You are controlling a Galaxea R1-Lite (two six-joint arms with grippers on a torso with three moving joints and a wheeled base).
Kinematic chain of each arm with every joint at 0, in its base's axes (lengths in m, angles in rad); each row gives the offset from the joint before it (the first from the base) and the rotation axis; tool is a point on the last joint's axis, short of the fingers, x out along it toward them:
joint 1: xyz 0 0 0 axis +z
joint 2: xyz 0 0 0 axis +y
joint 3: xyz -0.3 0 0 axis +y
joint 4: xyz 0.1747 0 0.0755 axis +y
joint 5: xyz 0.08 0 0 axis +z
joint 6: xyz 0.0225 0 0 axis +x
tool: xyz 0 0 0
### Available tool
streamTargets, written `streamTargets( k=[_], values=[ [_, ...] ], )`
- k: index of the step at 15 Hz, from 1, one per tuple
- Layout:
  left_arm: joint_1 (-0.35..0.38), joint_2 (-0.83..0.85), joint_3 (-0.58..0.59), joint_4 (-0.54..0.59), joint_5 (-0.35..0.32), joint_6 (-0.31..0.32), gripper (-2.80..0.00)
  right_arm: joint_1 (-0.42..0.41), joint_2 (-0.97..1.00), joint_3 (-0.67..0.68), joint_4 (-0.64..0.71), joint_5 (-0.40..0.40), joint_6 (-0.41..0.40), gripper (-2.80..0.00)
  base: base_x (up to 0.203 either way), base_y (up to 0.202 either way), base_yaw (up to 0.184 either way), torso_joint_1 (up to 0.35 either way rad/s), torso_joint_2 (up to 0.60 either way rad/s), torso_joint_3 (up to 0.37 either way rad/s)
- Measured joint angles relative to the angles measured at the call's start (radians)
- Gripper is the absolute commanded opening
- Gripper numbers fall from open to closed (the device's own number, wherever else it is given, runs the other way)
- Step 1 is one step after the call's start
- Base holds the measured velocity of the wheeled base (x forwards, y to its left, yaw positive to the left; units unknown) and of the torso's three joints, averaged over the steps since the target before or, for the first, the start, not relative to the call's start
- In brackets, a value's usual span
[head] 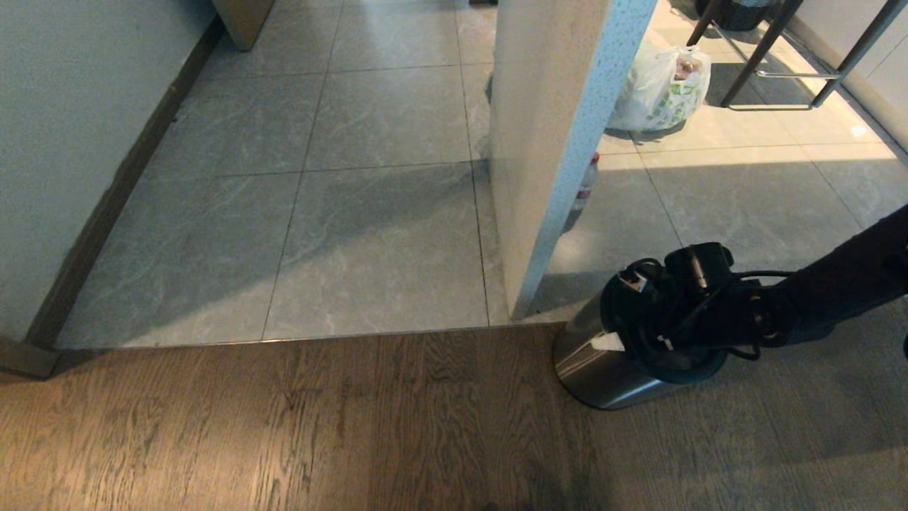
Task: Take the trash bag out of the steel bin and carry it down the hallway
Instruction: Place the outer trash can on the ground
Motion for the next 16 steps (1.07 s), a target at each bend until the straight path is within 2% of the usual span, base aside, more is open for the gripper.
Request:
streamTargets(
  k=[4, 9, 16],
  values=[
    [0.000, 0.000, 0.000, -0.001, 0.000, 0.000, -2.80, 0.019, 0.032, -0.001, -0.063, -0.066, -0.013, -2.80, 0.000, 0.000, 0.000, 0.000, 0.00, 0.000],
    [0.000, 0.000, 0.000, -0.001, 0.000, 0.000, -2.80, 0.018, -0.032, 0.007, -0.034, -0.074, -0.008, -2.80, 0.000, 0.000, 0.000, 0.000, 0.00, 0.000],
    [0.000, 0.000, 0.000, 0.000, 0.000, 0.000, -2.80, 0.020, -0.300, 0.045, 0.178, -0.066, -0.018, -2.80, 0.000, 0.000, 0.000, 0.000, 0.00, 0.000]
  ],
)
